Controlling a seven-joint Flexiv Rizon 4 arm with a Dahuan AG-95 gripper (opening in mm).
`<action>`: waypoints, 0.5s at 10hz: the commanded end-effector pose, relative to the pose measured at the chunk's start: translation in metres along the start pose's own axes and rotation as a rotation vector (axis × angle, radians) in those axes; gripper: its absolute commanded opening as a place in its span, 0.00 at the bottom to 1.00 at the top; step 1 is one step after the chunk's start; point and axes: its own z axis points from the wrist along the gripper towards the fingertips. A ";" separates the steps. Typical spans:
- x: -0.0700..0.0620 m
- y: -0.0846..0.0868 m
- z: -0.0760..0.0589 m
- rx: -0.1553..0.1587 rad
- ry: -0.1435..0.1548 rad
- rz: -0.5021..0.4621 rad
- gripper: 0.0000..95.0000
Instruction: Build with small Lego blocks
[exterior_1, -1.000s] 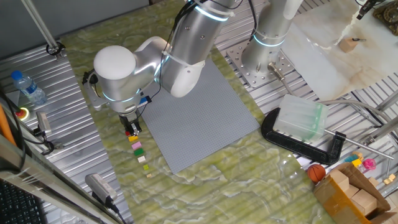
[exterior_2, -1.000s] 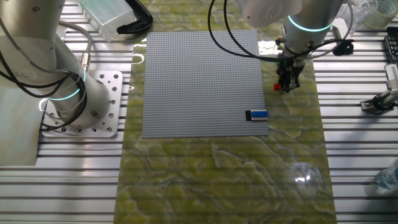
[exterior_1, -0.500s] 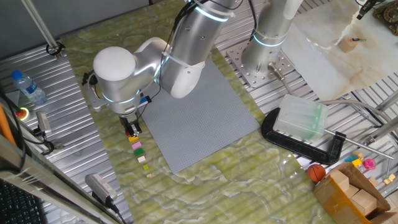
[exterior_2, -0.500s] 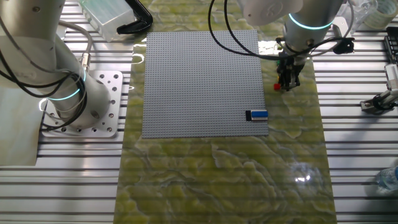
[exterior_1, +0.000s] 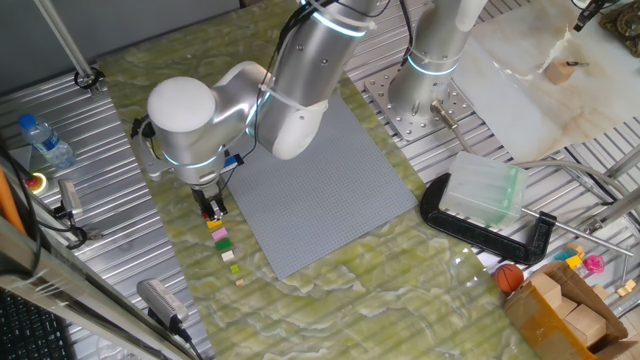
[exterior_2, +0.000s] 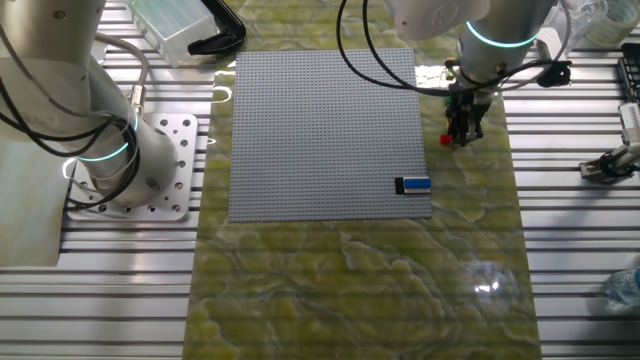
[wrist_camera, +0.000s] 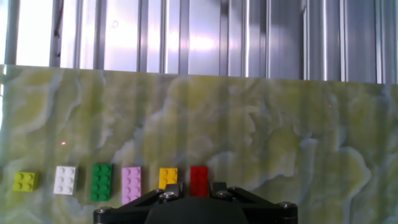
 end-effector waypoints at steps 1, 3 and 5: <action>0.000 0.000 0.000 0.001 0.004 0.004 0.00; 0.001 0.000 0.000 0.001 0.004 0.007 0.00; 0.002 0.000 -0.002 0.002 0.004 0.009 0.00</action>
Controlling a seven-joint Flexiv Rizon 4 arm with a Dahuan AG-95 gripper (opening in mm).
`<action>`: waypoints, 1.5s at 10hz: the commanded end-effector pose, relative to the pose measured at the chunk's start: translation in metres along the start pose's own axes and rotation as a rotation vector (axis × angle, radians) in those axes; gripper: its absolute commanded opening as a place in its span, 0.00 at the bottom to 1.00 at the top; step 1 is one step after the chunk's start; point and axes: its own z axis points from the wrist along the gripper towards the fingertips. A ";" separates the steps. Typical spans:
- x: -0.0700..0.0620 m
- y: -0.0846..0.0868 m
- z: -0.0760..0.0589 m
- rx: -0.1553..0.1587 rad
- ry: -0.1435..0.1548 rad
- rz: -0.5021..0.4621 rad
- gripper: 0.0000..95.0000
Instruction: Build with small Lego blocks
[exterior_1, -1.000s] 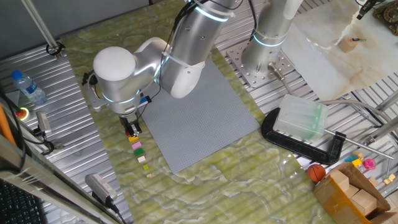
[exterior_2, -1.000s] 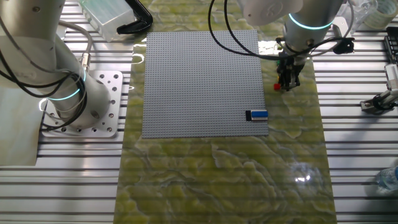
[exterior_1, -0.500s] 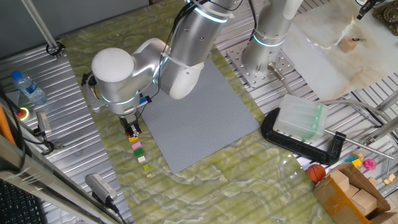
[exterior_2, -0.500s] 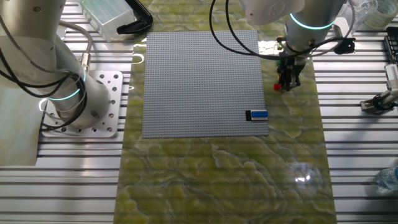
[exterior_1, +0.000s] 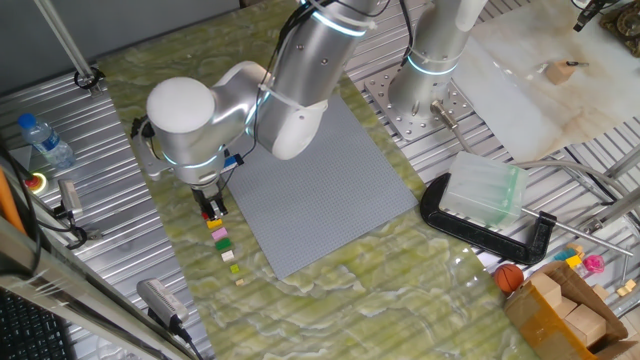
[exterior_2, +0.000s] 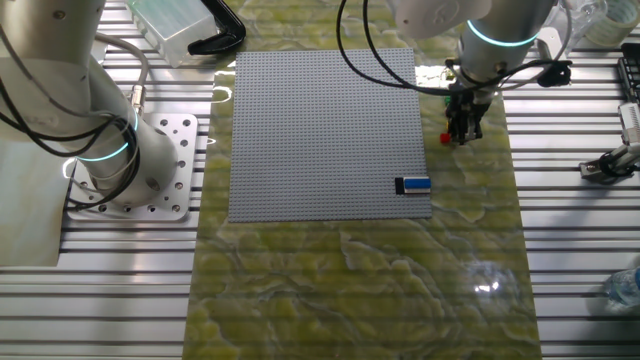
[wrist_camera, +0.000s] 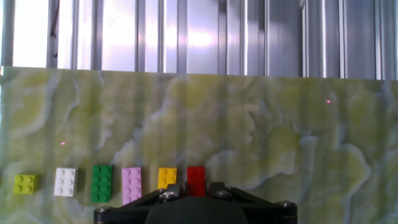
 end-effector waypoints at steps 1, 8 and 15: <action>0.004 -0.002 -0.007 0.005 0.002 -0.008 0.00; 0.053 -0.062 -0.049 0.007 0.005 -0.010 0.00; 0.081 -0.097 -0.035 -0.001 -0.007 -0.030 0.00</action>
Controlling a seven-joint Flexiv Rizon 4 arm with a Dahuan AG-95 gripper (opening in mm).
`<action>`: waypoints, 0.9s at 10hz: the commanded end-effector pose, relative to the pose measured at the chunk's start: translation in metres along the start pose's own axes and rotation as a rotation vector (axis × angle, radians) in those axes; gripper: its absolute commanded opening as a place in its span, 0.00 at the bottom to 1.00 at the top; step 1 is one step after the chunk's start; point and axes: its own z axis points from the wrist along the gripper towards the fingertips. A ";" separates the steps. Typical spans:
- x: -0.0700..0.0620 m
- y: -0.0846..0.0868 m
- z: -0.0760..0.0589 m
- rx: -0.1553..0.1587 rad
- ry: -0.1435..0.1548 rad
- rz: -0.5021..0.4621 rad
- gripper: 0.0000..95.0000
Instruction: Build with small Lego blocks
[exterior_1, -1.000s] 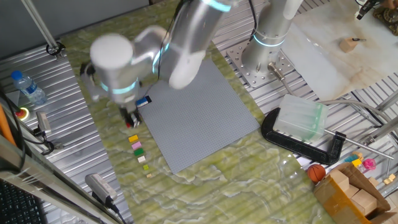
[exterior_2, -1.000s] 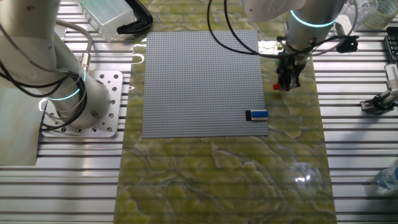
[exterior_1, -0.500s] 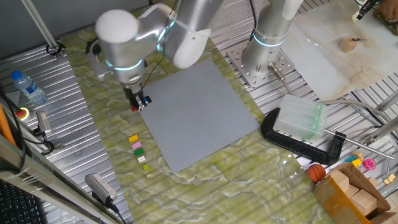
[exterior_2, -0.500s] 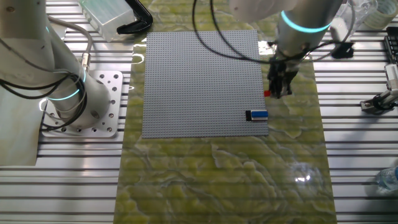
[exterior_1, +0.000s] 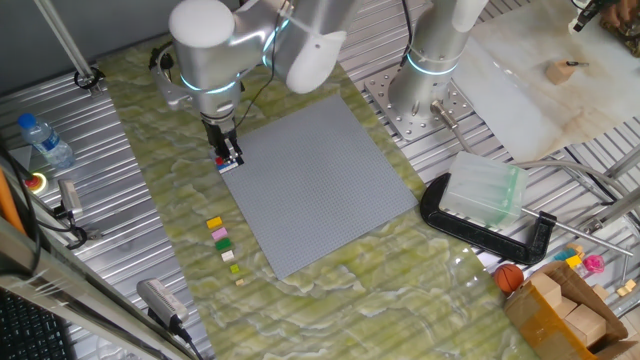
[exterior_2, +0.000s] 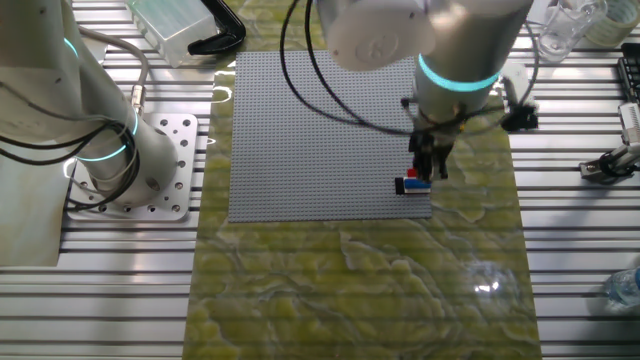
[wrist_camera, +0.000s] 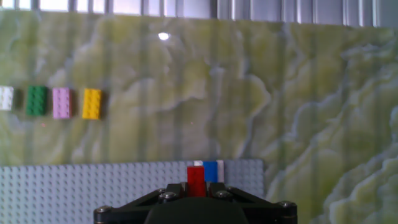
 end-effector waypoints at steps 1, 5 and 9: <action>0.002 -0.001 0.002 -0.001 -0.003 0.002 0.00; -0.001 -0.004 0.007 -0.004 -0.003 0.001 0.00; -0.005 -0.006 0.013 -0.012 -0.004 0.012 0.00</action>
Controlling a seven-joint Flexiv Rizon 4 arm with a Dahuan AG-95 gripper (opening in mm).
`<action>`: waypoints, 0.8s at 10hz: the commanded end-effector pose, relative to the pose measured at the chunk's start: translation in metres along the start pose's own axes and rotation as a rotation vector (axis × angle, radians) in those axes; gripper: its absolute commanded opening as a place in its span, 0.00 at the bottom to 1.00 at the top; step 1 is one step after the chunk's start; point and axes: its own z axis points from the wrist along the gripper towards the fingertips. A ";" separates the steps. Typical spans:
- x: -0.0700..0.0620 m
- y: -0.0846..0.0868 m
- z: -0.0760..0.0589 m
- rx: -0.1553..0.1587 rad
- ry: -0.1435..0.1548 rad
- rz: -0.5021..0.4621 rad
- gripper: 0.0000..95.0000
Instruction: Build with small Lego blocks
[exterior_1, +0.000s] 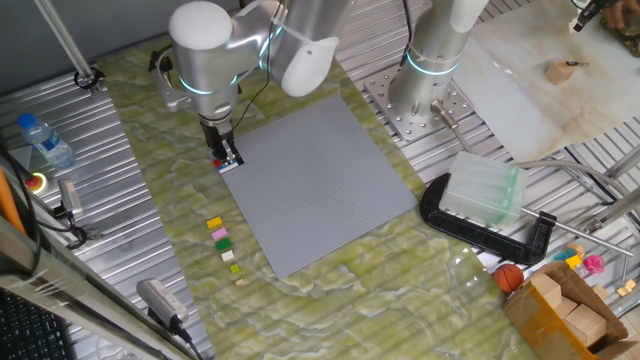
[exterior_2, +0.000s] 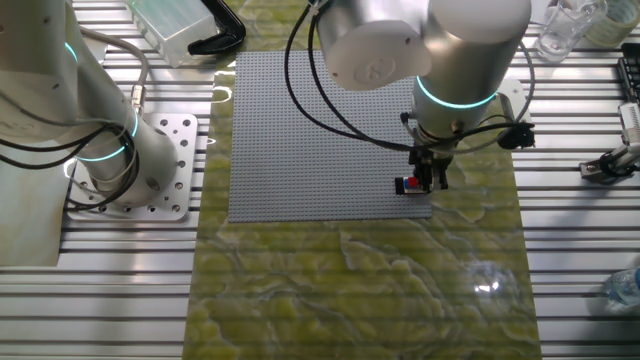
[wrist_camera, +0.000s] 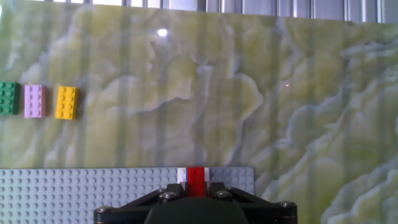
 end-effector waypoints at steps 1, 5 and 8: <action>-0.001 0.000 0.002 -0.007 0.004 0.007 0.00; 0.001 0.003 0.005 -0.009 0.021 0.010 0.00; 0.004 0.004 0.002 -0.010 0.021 0.011 0.00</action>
